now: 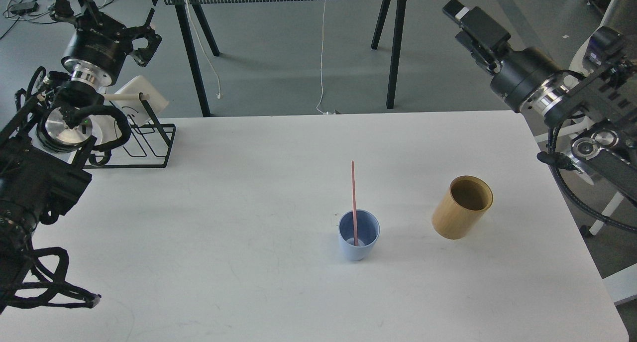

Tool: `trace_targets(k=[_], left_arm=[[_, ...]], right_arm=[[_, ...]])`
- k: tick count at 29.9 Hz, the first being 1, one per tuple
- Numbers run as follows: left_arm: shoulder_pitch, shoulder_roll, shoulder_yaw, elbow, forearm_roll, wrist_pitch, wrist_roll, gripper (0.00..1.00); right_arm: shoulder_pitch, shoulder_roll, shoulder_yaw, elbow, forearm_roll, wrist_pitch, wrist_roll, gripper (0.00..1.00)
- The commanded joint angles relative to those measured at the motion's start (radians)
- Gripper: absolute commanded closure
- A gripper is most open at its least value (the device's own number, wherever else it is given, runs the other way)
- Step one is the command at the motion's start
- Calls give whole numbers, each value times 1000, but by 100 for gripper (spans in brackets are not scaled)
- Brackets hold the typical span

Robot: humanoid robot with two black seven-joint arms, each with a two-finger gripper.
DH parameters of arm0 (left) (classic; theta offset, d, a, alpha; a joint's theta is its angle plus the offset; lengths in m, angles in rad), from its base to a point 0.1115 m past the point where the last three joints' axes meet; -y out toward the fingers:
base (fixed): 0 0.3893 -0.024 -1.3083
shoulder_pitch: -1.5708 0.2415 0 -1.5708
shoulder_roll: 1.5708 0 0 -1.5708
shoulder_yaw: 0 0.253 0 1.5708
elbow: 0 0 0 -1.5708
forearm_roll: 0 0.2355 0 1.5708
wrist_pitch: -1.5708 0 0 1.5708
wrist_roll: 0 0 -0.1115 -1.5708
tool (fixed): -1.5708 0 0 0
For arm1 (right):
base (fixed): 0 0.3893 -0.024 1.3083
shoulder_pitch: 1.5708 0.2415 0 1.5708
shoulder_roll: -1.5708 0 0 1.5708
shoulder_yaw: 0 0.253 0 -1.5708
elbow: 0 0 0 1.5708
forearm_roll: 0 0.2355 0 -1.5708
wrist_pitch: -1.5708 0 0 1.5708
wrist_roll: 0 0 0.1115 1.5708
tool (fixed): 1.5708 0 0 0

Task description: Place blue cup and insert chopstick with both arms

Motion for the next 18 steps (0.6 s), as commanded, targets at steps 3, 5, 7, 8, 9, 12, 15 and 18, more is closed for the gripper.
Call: trace_targets(k=[3,5,7,8,9,12,15,18], left_arm=[[-8,-3,0,-1,0,0,2,0],[-8,-3,-2,1,-6,0,-1,0],[-5,-3,-2,2,-6,0,-3,0],[-2,-3,-3,4,-8,0,-3,0],[-2,-3,-3,4,-9,0,-3,0],[0,-6,-8,4,-12,0,-5,0],[-2,-10,-12,5,-14,0,-3,0],[-3,-11,-14,5,-14,0,-5,0]], right_arm=[[6,39,86,-196,219,20,8,1],[7,66,114,-255,335,70,18,1],[7,86,157,-313,452,124,33,1],[6,102,175,-342,509,150,33,1],[7,121,186,-367,556,166,31,1],[7,157,197,-425,648,181,28,1],[6,181,207,-506,751,222,22,1],[9,220,212,-621,865,352,22,1]])
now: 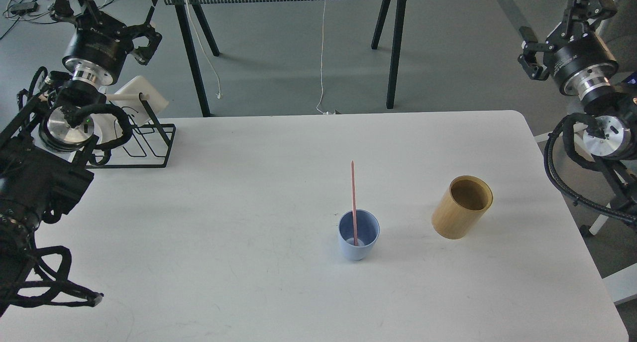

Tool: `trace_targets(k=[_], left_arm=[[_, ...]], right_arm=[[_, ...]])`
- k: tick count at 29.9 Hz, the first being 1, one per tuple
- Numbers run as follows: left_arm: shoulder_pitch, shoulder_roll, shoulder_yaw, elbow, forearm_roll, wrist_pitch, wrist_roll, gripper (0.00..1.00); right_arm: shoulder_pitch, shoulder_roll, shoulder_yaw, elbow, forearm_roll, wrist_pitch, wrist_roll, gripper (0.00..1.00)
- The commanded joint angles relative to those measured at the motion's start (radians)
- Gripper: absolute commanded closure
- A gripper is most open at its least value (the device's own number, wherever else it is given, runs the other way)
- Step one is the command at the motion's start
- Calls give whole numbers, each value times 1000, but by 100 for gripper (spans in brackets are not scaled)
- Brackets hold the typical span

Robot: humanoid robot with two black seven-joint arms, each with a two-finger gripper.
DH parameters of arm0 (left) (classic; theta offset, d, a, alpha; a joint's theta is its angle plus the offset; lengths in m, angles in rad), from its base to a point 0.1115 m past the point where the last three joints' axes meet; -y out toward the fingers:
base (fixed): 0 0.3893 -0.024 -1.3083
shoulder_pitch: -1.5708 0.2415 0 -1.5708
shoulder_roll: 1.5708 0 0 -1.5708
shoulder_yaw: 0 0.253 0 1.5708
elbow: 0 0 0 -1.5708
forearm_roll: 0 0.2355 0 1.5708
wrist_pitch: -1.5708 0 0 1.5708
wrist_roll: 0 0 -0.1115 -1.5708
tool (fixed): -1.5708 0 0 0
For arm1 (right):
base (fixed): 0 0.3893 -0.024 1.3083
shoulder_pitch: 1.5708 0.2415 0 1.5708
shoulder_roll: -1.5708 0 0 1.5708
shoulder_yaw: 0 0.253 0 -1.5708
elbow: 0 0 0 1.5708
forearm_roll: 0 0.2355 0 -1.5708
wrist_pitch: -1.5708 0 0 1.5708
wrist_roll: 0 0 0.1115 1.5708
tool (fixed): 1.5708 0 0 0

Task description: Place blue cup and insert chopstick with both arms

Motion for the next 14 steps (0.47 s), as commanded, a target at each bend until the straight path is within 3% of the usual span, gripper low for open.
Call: trace_targets(k=[1,7,14], left_arm=[[-2,-1,-3,0,-1,0,0,0],[-7,-3,4,-1,-1,0,-2,0],[4,0,3,-3,-1,0,1,0]], right_arm=[[10,47,10,-149,130,147,-1,1],[48,87,53,-235,158,227,-7,1],[105,85,53,-225,158,230,-24,1]])
